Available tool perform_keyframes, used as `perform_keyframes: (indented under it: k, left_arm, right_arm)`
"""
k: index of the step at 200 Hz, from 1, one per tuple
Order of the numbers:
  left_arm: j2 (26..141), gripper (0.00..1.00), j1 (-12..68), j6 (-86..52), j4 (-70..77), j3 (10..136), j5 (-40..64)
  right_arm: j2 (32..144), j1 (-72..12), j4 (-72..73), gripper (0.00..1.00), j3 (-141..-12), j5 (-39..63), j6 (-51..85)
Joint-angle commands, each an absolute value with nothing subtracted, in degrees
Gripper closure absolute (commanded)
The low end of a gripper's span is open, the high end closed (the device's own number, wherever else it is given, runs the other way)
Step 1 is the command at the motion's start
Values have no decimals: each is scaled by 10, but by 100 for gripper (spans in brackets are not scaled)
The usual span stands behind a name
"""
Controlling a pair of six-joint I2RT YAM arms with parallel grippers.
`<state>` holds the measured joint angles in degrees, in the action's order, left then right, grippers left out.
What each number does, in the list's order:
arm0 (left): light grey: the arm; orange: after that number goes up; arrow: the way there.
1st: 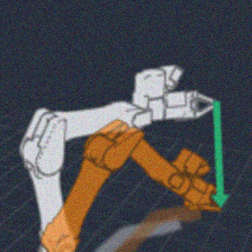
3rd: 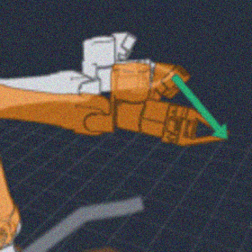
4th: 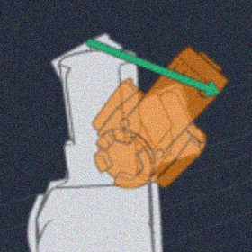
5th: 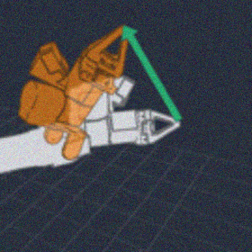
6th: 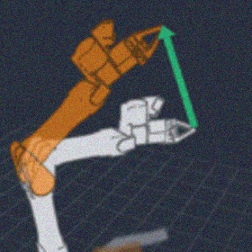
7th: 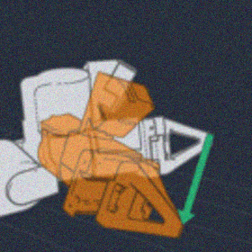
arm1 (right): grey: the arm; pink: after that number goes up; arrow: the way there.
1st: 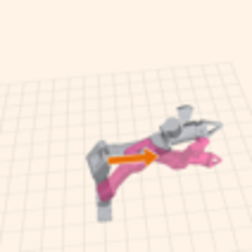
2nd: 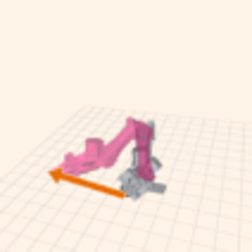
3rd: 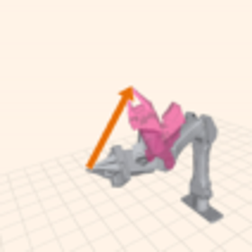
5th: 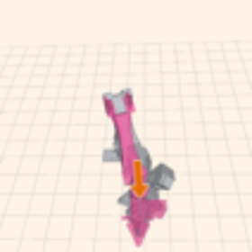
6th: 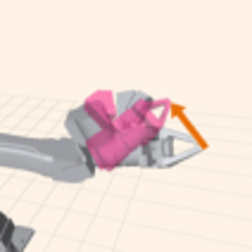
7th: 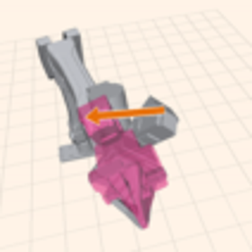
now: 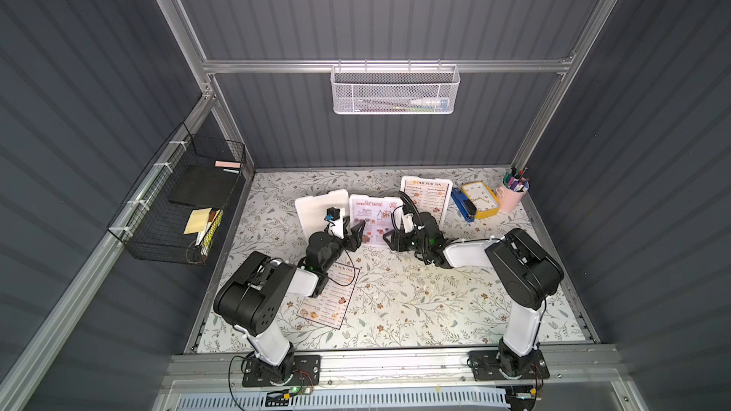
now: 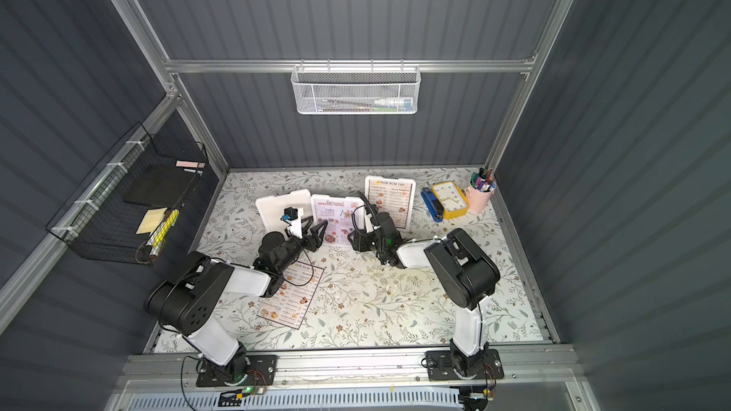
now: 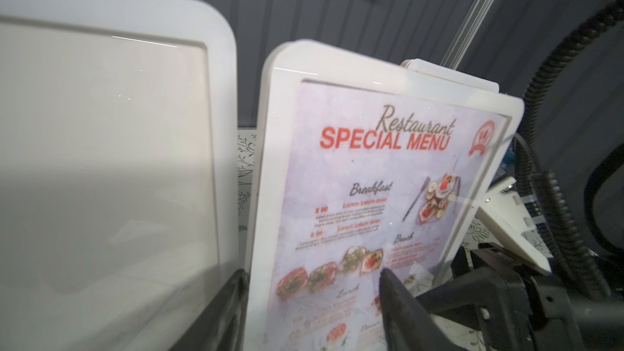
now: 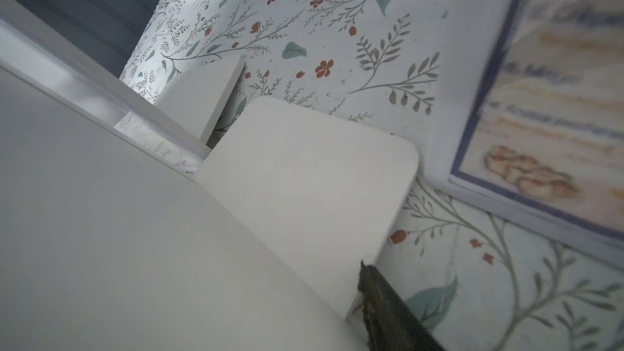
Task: Insert the menus into the narrow rack
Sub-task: Move the narrow rack to the center of the board.
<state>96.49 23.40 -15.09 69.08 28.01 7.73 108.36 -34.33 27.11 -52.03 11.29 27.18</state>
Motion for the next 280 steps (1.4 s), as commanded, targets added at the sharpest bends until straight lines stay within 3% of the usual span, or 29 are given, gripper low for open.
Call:
perform_keyframes:
  k: [1,113,213,280]
  left_arm:
    - [985,37,241,-160,675,309,105]
    - [1047,38,241,-158,655,382,115]
    - [977,34,241,-156,637,365,105]
    - [928,33,241,-150,617,353,90]
  right_arm:
    - [1103,-346,238,41,-543,57,270]
    - [1155,-329,165,38,-647,38,243]
    - [1028,-326,173,35,-563,95,229]
    - [1007,-324,136,34,-576,57,228]
